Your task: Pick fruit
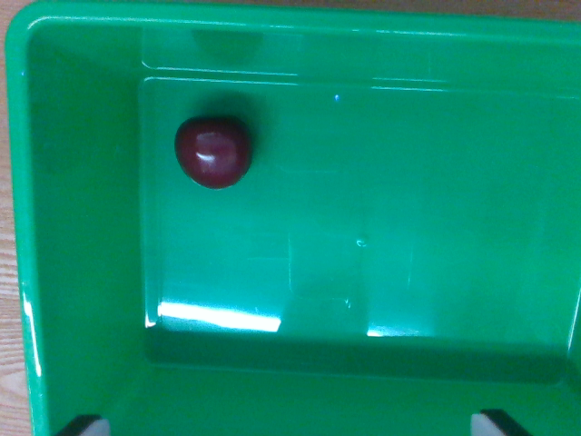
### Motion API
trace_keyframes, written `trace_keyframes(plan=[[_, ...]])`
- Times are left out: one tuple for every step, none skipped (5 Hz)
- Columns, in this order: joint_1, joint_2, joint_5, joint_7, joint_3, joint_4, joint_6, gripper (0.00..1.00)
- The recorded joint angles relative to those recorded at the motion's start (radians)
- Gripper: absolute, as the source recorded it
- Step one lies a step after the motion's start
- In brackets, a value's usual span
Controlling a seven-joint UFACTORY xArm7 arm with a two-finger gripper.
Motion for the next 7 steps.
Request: trace_keyframes(plan=[[0.001,0.005,0.0,-0.005,0.001,-0.009,-0.018,0.0],[0.001,0.005,0.0,-0.005,0.001,-0.009,-0.018,0.0],[0.0022,0.011,-0.0001,-0.011,0.002,-0.021,-0.042,0.0],[0.0022,0.011,-0.0001,-0.011,0.002,-0.021,-0.042,0.0],[0.0037,0.019,-0.0002,-0.018,0.003,-0.034,-0.069,0.0],[0.0037,0.019,-0.0002,-0.018,0.003,-0.034,-0.069,0.0],[0.0053,0.027,-0.0002,-0.026,0.005,-0.049,-0.099,0.0]])
